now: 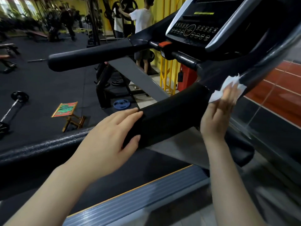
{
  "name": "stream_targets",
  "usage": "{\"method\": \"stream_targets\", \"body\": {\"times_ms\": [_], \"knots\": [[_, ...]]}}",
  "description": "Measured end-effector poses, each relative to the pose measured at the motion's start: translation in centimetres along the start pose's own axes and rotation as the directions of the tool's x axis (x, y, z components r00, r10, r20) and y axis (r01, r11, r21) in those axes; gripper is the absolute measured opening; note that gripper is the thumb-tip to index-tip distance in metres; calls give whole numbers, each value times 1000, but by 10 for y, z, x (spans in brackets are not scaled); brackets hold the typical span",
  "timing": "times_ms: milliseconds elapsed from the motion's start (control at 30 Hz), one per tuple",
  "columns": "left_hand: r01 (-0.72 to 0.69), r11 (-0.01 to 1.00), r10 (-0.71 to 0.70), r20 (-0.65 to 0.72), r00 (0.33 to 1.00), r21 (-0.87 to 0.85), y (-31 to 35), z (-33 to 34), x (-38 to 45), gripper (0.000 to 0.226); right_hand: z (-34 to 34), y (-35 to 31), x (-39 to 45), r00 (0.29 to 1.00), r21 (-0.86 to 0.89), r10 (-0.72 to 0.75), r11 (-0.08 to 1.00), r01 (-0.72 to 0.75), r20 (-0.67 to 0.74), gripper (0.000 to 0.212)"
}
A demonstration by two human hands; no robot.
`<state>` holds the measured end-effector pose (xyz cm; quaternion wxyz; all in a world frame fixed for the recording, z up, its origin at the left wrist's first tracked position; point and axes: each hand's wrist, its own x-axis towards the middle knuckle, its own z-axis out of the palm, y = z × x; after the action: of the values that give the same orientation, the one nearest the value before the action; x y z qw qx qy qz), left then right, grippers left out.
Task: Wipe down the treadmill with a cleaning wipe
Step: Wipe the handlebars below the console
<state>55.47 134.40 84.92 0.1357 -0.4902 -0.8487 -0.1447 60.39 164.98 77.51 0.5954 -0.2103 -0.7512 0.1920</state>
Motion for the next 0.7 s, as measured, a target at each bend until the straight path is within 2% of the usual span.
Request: {"method": "stream_targets", "body": {"times_ms": [67, 100, 200, 267, 300, 333, 367, 400, 433, 500, 533, 567, 633, 700], "knots": [[16, 1000, -16, -10, 1000, 2, 3, 4, 3, 60, 7, -21, -13, 998, 81, 65, 995, -66, 14, 53], [19, 1000, -19, -14, 1000, 2, 5, 5, 3, 60, 11, -34, -31, 999, 95, 31, 995, -34, 25, 54], [21, 1000, -20, -23, 1000, 21, 7, 8, 6, 60, 9, -45, -70, 965, 64, -240, 970, 234, 109, 55], [12, 998, -11, -25, 1000, 54, 7, 11, 6, 59, 3, -19, -45, 953, 43, -278, 960, 275, 120, 55], [6, 997, -4, -24, 1000, 74, 7, 12, 6, 59, -1, -9, -26, 980, 53, -181, 983, 177, 86, 56], [-3, 996, 5, -25, 1000, 92, 7, 13, 6, 59, -2, 3, -2, 999, 115, -15, 993, 11, 38, 60], [-12, 994, 15, -27, 1000, 105, 6, 14, 6, 59, -4, 9, 22, 983, 232, 185, 956, -180, -1, 65], [-20, 993, 24, -30, 999, 112, 5, 15, 5, 59, -3, 12, 41, 930, 366, 366, 870, -330, -29, 69], [-28, 993, 32, -31, 999, 110, 5, 15, 4, 59, 0, 11, 52, 868, 462, 493, 784, -415, -57, 73], [-53, 996, 56, -33, 998, 76, 3, 13, 2, 59, 6, -3, 44, 800, 514, 597, 708, -485, -69, 80], [-70, 996, 71, -36, 997, 46, 1, 11, 0, 58, 9, -15, 27, 808, 489, 587, 720, -492, -53, 80], [-85, 996, 85, -41, 996, 17, -2, 8, -2, 57, 14, -30, 1, 847, 447, 531, 765, -464, -31, 77], [-105, 994, 104, -61, 993, -13, -9, -1, -9, 55, 23, -69, -63, 951, 352, 310, 890, -291, 3, 70], [-103, 994, 101, -83, 991, -22, -20, -10, -20, 53, 32, -105, -115, 994, 254, 108, 961, -109, 19, 65]]}}
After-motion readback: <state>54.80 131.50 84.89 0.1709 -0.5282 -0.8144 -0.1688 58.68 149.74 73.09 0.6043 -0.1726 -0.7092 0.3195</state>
